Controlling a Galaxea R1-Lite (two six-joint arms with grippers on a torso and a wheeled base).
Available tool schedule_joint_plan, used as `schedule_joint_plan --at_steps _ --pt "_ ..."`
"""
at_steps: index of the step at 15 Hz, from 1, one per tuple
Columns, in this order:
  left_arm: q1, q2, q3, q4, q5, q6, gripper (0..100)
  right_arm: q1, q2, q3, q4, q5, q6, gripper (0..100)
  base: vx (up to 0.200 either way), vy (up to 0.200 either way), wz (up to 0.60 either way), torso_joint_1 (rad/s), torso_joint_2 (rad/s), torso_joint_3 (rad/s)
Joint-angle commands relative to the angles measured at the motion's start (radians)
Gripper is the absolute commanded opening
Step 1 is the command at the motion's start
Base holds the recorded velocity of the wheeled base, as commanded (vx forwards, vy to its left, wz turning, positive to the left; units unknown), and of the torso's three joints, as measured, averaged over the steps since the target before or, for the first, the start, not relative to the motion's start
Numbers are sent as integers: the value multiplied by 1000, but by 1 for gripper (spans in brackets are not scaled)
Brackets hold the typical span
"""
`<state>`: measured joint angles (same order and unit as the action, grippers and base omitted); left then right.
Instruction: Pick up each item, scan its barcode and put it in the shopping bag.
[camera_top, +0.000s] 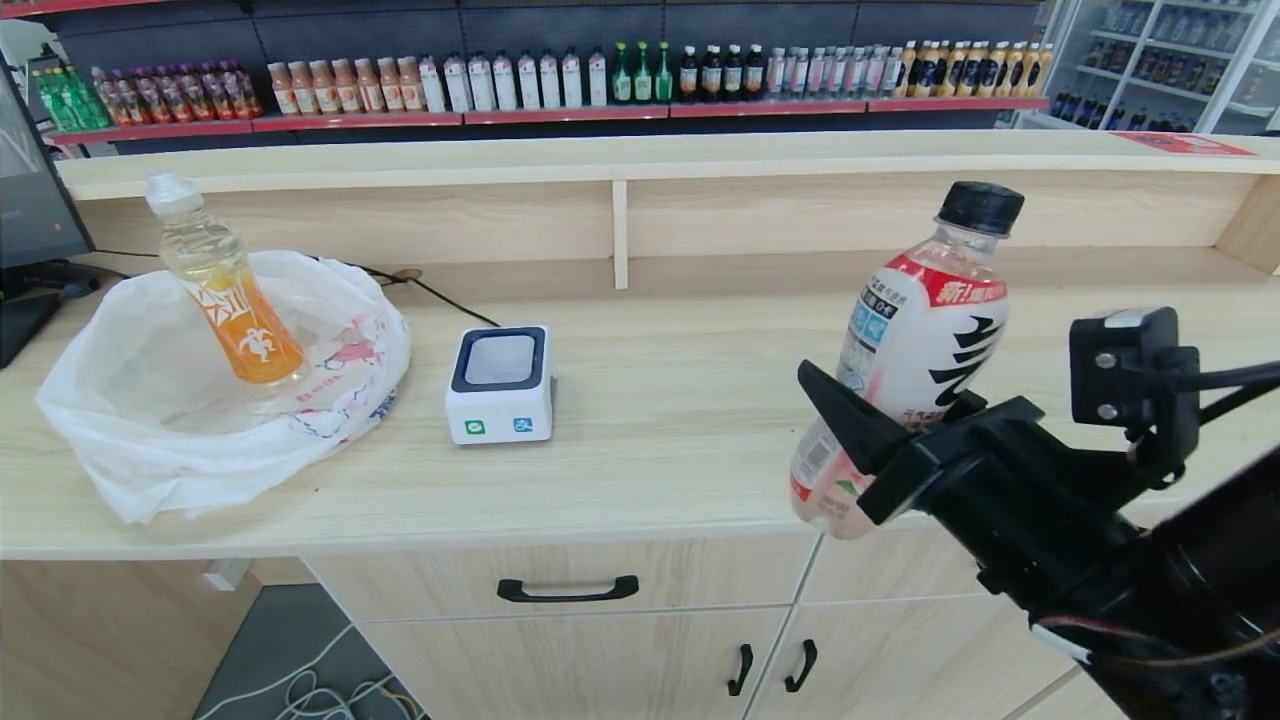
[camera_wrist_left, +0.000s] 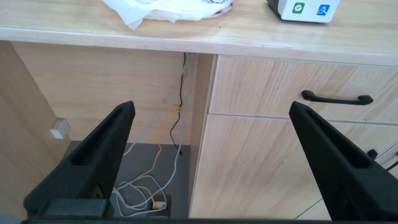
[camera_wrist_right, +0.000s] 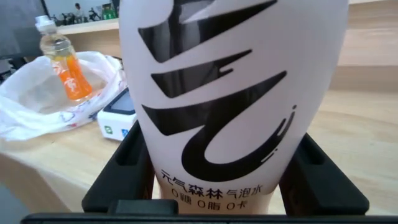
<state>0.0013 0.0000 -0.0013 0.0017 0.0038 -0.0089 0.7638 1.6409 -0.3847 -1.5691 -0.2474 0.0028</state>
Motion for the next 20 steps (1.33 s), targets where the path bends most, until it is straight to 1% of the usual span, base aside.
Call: schedule_joint_plan --at_steps 1,2,3,4,6,7,9,12,14,15,16,18,20 --pt "0 0 1 0 1 0 100 35 -52 35 -2 2 5 0 0 0 0 0 0 0" --pt "0 0 0 0 1 1 100 40 -67 40 -2 76 23 0 0 0 0 0 0 0" --pt "0 0 0 0 1 1 100 38 -75 50 -2 116 26 0 0 0 0 0 0 0" --pt "0 0 0 0 1 1 100 37 -90 102 -2 191 31 0 0 0 0 0 0 0" --pt "0 0 0 0 1 1 100 34 -113 165 -2 277 59 0 0 0 0 0 0 0" --pt "0 0 1 0 1 0 100 34 -121 178 -2 292 66 0 0 0 0 0 0 0" --pt "0 0 0 0 1 1 100 34 -136 179 -2 323 128 0 0 0 0 0 0 0" --pt "0 0 0 0 1 1 100 34 -159 162 -2 381 253 0 0 0 0 0 0 0" --pt "0 0 0 0 1 1 100 37 -165 153 -2 395 295 0 0 0 0 0 0 0" --pt "0 0 0 0 1 1 100 43 -171 145 -2 395 350 0 0 0 0 0 0 0" --pt "0 0 0 0 1 1 100 43 -173 144 -2 395 378 0 0 0 0 0 0 0" --pt "0 0 0 0 1 1 100 45 -188 107 -2 395 471 0 0 0 0 0 0 0" --pt "0 0 0 0 1 1 100 57 -202 89 -2 395 516 0 0 0 0 0 0 0"
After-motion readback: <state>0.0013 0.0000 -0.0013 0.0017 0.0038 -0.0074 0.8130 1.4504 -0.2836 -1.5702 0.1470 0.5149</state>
